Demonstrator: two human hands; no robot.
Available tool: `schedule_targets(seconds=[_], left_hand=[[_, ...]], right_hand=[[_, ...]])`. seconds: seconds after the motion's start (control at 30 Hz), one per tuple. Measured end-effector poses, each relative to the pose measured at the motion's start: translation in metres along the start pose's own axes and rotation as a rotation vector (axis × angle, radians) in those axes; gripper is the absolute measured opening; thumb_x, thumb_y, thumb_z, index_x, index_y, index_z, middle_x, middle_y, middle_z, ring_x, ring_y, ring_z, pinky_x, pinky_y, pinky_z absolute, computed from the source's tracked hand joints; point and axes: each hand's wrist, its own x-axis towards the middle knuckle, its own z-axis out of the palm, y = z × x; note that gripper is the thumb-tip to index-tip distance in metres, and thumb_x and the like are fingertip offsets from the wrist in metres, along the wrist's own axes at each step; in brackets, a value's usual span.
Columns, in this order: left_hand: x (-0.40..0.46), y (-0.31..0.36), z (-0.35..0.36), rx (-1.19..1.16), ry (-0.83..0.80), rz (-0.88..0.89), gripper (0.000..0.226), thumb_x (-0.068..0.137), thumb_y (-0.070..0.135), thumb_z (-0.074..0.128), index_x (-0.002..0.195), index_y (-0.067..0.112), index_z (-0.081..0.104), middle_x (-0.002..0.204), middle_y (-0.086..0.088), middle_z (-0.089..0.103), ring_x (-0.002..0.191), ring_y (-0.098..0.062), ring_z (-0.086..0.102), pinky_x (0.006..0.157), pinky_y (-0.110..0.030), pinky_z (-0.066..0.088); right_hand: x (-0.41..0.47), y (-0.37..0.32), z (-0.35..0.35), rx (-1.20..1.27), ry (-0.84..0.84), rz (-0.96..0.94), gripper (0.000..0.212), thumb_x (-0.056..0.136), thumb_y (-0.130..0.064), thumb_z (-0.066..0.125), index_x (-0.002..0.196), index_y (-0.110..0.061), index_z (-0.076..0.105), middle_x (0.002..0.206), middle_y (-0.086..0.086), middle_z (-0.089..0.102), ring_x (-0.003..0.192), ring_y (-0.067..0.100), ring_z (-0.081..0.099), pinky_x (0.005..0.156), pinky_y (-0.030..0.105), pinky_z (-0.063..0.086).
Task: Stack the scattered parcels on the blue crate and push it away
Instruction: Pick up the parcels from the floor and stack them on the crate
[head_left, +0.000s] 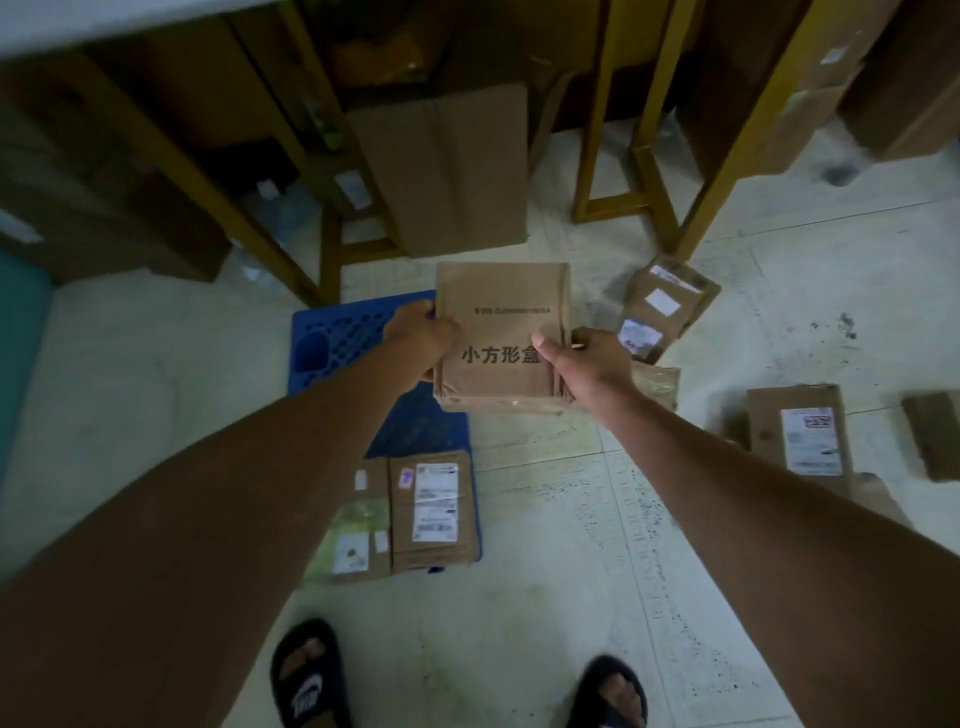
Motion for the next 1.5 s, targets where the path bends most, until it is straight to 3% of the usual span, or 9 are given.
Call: schedule_targets(seconds=[0.2, 0.37, 0.47, 0.7, 0.93, 1.1, 1.3, 1.43, 1.5], left_hand=[[0.062, -0.073, -0.121, -0.051, 0.040, 0.013, 0.039, 0.094, 0.020, 0.056, 0.133, 0.023, 0.053, 0.128, -0.010, 0.061, 0.108, -0.032, 0.063, 0.088, -0.051, 0.056], [0.112, -0.143, -0.204, -0.044, 0.042, 0.015, 0.033, 0.093, 0.019, 0.052, 0.126, 0.020, 0.058, 0.124, -0.012, 0.063, 0.106, -0.032, 0.063, 0.088, -0.048, 0.056], [0.153, -0.194, -0.239, -0.044, 0.047, -0.013, 0.026, 0.093, 0.021, 0.053, 0.118, 0.020, 0.061, 0.118, -0.013, 0.066, 0.102, -0.034, 0.065, 0.085, -0.051, 0.057], [0.226, -0.292, -0.252, -0.098, 0.082, -0.028, 0.031, 0.092, 0.022, 0.056, 0.123, 0.020, 0.062, 0.114, -0.011, 0.069, 0.099, -0.030, 0.068, 0.083, -0.048, 0.059], [0.263, -0.362, -0.219, -0.070, 0.062, -0.059, 0.031, 0.094, 0.024, 0.050, 0.123, 0.022, 0.060, 0.114, -0.010, 0.067, 0.096, -0.028, 0.067, 0.079, -0.044, 0.060], [0.271, -0.385, -0.210, -0.041, 0.042, -0.033, 0.033, 0.096, 0.026, 0.048, 0.128, 0.022, 0.057, 0.111, -0.010, 0.067, 0.097, -0.027, 0.066, 0.080, -0.045, 0.060], [0.267, -0.390, -0.210, -0.077, 0.046, -0.011, 0.030, 0.097, 0.030, 0.048, 0.124, 0.023, 0.060, 0.106, -0.011, 0.070, 0.093, -0.026, 0.069, 0.082, -0.045, 0.059], [0.265, -0.387, -0.207, -0.052, 0.046, -0.047, 0.042, 0.095, 0.036, 0.049, 0.133, 0.020, 0.052, 0.123, -0.010, 0.063, 0.102, -0.025, 0.064, 0.089, -0.038, 0.056], [0.263, -0.384, -0.206, -0.026, 0.062, -0.077, 0.057, 0.092, 0.040, 0.051, 0.144, 0.019, 0.040, 0.139, -0.011, 0.053, 0.117, -0.026, 0.058, 0.095, -0.031, 0.049]], right_hand=[[-0.019, -0.032, 0.143, 0.041, -0.114, 0.042, 0.029, 0.078, -0.042, 0.075, 0.091, -0.017, 0.069, 0.090, 0.004, 0.073, 0.080, 0.022, 0.071, 0.074, 0.046, 0.060], [-0.022, -0.047, 0.263, -0.046, -0.075, 0.058, 0.018, 0.080, -0.036, 0.074, 0.082, -0.020, 0.067, 0.087, 0.003, 0.071, 0.082, 0.024, 0.070, 0.074, 0.046, 0.060], [-0.019, -0.048, 0.326, -0.126, -0.109, 0.054, 0.021, 0.082, -0.036, 0.071, 0.090, -0.016, 0.069, 0.093, 0.006, 0.072, 0.083, 0.026, 0.070, 0.074, 0.048, 0.060], [0.015, -0.002, 0.426, -0.234, -0.156, 0.035, 0.026, 0.083, -0.036, 0.072, 0.095, -0.014, 0.066, 0.097, 0.007, 0.070, 0.088, 0.026, 0.069, 0.079, 0.047, 0.059], [0.033, 0.060, 0.470, -0.289, -0.171, 0.086, 0.033, 0.085, -0.032, 0.071, 0.110, -0.011, 0.067, 0.111, 0.009, 0.068, 0.100, 0.026, 0.066, 0.085, 0.042, 0.057], [0.036, 0.084, 0.474, -0.340, -0.180, 0.040, 0.035, 0.084, -0.042, 0.070, 0.106, -0.015, 0.066, 0.096, 0.002, 0.065, 0.079, 0.017, 0.061, 0.057, 0.025, 0.050], [0.035, 0.089, 0.471, -0.298, -0.197, 0.065, 0.040, 0.084, -0.039, 0.071, 0.113, -0.012, 0.065, 0.108, 0.007, 0.069, 0.093, 0.023, 0.067, 0.075, 0.039, 0.060], [0.032, 0.087, 0.471, -0.298, -0.222, 0.073, 0.048, 0.085, -0.043, 0.068, 0.122, -0.014, 0.060, 0.117, 0.007, 0.066, 0.096, 0.023, 0.067, 0.060, 0.029, 0.057], [0.031, 0.083, 0.468, -0.322, -0.235, 0.069, 0.058, 0.085, -0.048, 0.066, 0.130, -0.013, 0.054, 0.122, 0.006, 0.063, 0.096, 0.020, 0.064, 0.048, 0.018, 0.045]])
